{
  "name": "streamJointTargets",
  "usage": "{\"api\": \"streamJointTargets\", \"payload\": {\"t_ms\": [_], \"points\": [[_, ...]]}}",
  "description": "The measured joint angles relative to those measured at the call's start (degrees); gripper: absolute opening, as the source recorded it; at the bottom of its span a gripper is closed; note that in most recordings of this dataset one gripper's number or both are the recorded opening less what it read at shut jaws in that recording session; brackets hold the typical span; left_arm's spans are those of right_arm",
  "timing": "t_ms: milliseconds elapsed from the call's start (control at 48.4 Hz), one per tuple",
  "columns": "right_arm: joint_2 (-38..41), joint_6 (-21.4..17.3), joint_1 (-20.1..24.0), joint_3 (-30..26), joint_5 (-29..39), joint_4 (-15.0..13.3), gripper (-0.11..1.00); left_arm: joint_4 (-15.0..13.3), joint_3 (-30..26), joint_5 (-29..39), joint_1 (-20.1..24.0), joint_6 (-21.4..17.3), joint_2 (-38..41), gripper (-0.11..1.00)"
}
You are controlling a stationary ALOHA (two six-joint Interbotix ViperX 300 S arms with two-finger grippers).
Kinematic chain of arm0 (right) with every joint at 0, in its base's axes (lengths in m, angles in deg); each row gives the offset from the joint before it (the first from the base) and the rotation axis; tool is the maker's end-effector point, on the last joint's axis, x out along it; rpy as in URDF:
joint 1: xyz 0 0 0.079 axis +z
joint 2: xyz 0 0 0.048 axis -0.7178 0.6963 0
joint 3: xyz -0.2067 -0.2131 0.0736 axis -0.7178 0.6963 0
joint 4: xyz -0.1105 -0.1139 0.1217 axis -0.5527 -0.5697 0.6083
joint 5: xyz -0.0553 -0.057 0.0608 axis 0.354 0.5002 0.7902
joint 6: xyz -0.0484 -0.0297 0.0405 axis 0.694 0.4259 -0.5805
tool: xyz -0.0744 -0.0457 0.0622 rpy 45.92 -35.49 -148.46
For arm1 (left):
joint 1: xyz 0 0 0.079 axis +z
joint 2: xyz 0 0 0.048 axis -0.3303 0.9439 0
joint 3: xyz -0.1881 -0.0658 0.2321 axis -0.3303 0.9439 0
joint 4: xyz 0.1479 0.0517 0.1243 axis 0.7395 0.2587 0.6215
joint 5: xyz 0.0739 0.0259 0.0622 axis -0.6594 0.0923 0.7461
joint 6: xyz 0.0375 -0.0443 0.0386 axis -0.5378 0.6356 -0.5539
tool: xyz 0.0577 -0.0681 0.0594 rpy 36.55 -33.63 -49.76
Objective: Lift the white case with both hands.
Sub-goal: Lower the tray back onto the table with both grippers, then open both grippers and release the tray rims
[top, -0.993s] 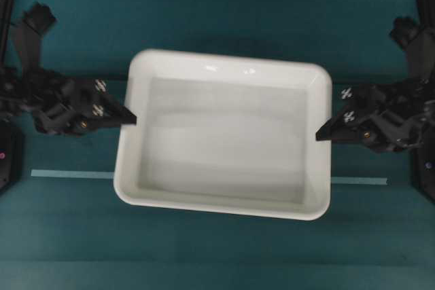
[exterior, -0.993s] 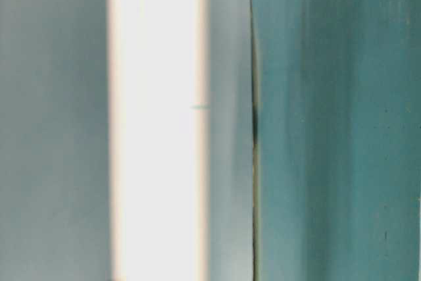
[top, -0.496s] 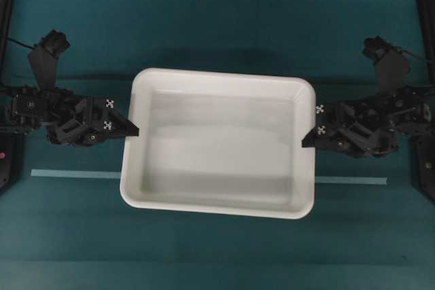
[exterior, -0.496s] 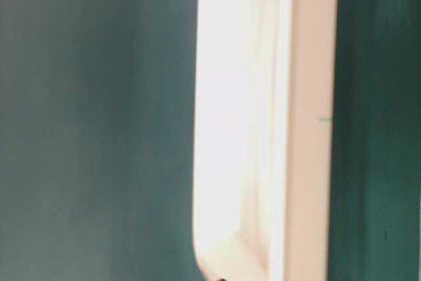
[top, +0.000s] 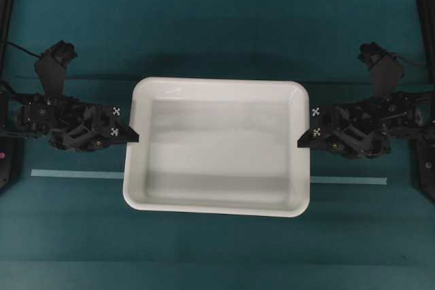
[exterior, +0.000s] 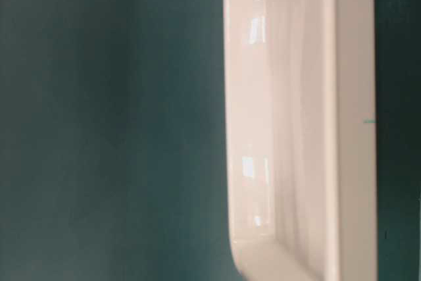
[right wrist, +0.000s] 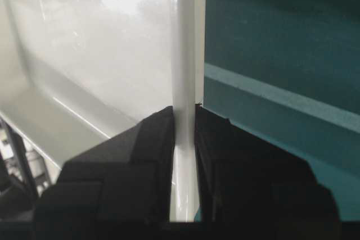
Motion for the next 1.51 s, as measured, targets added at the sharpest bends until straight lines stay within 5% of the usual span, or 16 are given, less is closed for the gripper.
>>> {"api": "streamJointTargets", "payload": {"t_ms": [745,1510], "points": [[9.8,0.9,0.2,0.1,-2.8,0.0,0.11,0.0,0.2,-4.2,0.0,0.6,10.7,0.06],[14.9,2.2,0.4,0.1,-5.1,0.0,0.11,0.0,0.1,-4.7,0.1,0.6,13.0,0.06]]}}
